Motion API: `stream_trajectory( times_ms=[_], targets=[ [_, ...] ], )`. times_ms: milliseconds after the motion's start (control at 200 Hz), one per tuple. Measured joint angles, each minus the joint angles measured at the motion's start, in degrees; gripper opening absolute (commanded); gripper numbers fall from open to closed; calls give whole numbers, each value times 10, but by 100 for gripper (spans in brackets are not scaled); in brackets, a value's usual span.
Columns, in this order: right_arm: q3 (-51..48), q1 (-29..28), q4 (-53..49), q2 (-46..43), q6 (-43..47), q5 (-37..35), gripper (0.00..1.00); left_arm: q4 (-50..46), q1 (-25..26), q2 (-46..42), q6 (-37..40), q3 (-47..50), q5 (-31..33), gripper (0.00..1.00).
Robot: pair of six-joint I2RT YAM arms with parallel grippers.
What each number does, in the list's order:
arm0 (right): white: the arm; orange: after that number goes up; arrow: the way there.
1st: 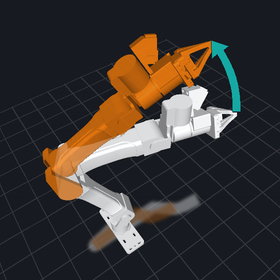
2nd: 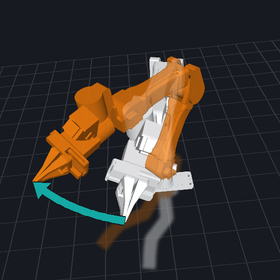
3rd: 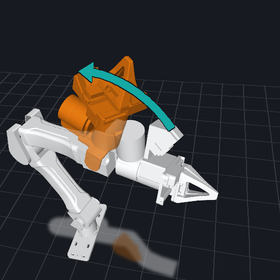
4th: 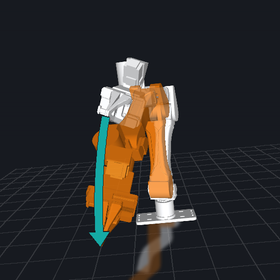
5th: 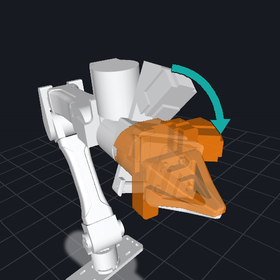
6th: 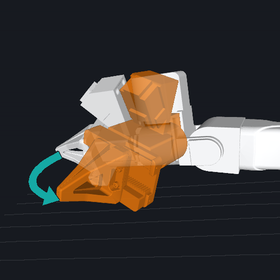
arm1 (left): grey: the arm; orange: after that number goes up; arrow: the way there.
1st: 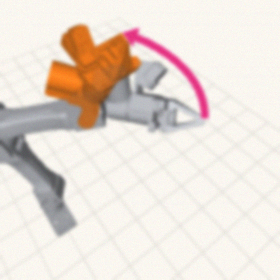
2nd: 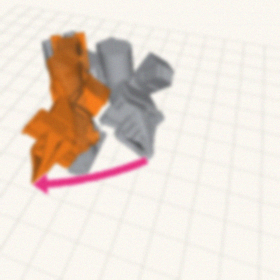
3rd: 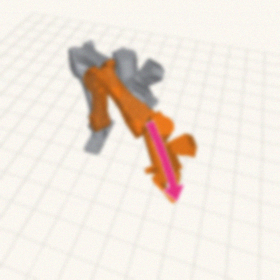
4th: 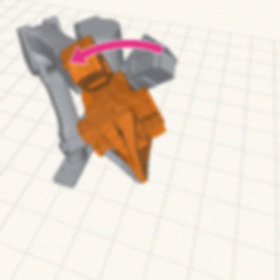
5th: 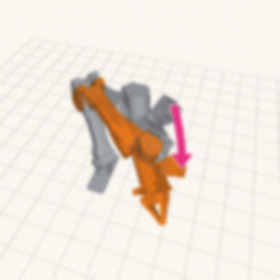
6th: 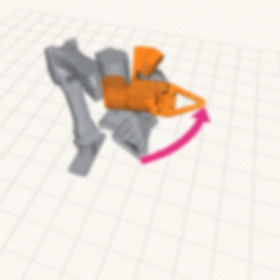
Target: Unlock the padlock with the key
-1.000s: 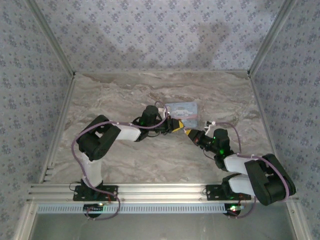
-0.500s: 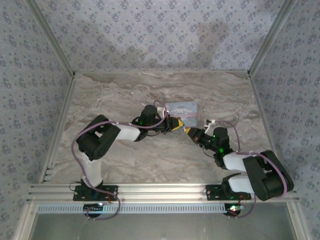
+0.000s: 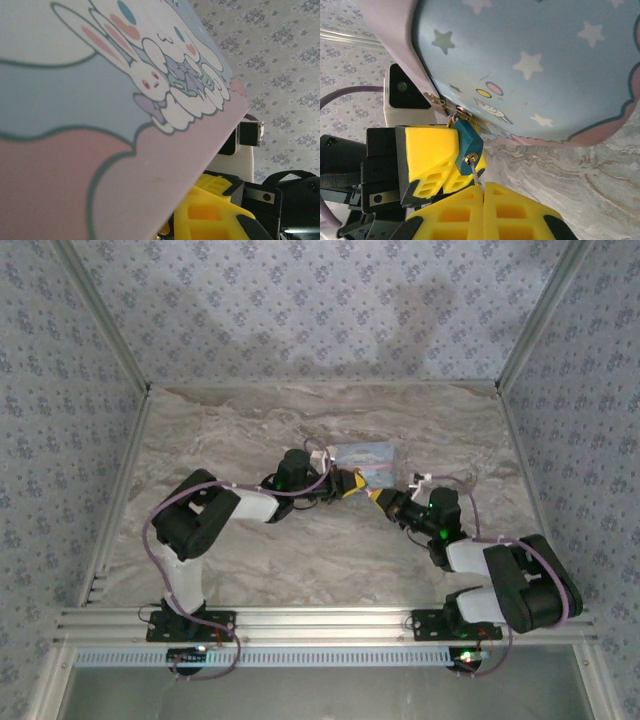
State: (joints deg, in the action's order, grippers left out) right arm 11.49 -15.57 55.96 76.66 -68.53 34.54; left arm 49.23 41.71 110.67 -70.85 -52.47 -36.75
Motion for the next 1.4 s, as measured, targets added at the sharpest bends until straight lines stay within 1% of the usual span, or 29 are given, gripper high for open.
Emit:
stream_trajectory(
  times_ms=[455, 924, 1159, 1324, 1399],
  targets=[
    [16, 14, -2, 14, -34, 23, 0, 14, -2, 0, -13, 2, 2, 5],
    [31, 19, 16, 44, -90, 40, 0, 22, -6, 0, -19, 3, 8, 5],
    [40, 20, -9, 32, -47, 39, 0, 32, -8, 0, -23, 4, 7, 5],
    [55, 20, -67, 3, 15, 38, 0, 37, -8, 0, -26, 5, 6, 5],
    [60, 23, -80, -3, 24, 39, 0, 41, -8, 0, -28, 5, 6, 5]
  ],
)
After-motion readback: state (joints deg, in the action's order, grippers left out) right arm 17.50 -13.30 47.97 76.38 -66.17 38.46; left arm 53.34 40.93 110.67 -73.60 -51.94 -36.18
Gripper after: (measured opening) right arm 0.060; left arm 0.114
